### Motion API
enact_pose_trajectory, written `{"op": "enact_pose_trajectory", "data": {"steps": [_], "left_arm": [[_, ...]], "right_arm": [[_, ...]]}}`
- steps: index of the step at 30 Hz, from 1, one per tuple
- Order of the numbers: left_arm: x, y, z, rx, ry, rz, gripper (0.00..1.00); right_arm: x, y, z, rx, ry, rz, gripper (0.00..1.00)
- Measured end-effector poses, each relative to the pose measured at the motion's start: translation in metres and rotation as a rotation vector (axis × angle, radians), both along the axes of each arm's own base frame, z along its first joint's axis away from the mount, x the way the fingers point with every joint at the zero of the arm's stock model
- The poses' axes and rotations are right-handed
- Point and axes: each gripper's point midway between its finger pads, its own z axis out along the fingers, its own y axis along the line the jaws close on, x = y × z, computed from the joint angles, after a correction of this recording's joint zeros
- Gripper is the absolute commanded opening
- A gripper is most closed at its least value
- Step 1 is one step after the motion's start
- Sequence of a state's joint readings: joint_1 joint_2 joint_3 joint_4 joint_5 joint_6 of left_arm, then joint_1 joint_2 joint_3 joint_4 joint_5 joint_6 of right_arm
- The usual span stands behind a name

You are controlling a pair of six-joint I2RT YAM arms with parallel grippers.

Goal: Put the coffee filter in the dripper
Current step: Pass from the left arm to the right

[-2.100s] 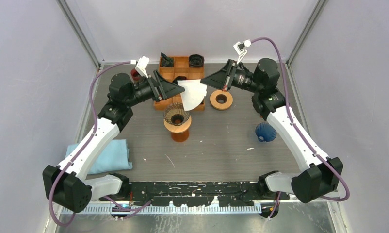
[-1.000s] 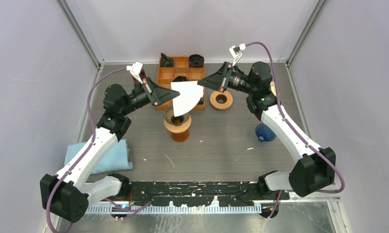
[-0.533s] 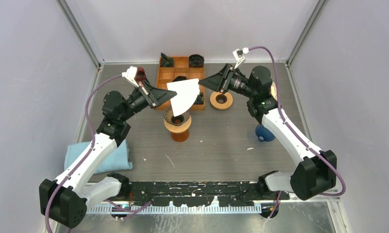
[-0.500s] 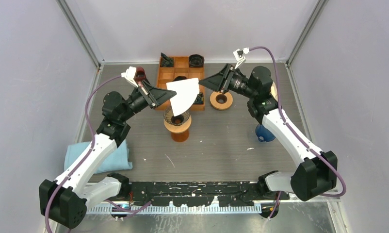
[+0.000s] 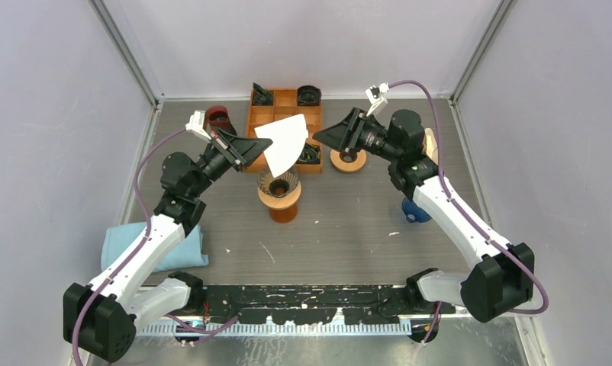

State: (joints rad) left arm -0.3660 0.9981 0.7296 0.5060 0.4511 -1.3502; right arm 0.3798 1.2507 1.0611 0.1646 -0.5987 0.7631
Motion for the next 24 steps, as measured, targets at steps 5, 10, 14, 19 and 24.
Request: {"op": "enact_pose_trajectory", "data": {"steps": [5, 10, 14, 19, 24], "left_arm": [[0.0, 0.001, 0.006, -0.026, -0.005, 0.005, 0.0], [0.0, 0.002, 0.007, -0.033, -0.001, 0.006, 0.0], [0.0, 0.002, 0.007, -0.033, 0.0, 0.006, 0.0], [0.0, 0.002, 0.007, -0.035, 0.001, 0.005, 0.0], [0.0, 0.002, 0.007, -0.035, 0.0, 0.005, 0.0]], "right_arm": [[-0.005, 0.008, -0.002, -0.005, 0.004, 0.022, 0.52], [-0.006, 0.013, -0.008, -0.011, 0.017, 0.035, 0.52], [-0.006, 0.014, -0.006, -0.005, 0.01, 0.037, 0.53], [-0.007, 0.016, 0.003, 0.021, -0.009, 0.047, 0.53], [-0.009, 0.017, 0.011, 0.049, -0.023, 0.059, 0.53]]}}
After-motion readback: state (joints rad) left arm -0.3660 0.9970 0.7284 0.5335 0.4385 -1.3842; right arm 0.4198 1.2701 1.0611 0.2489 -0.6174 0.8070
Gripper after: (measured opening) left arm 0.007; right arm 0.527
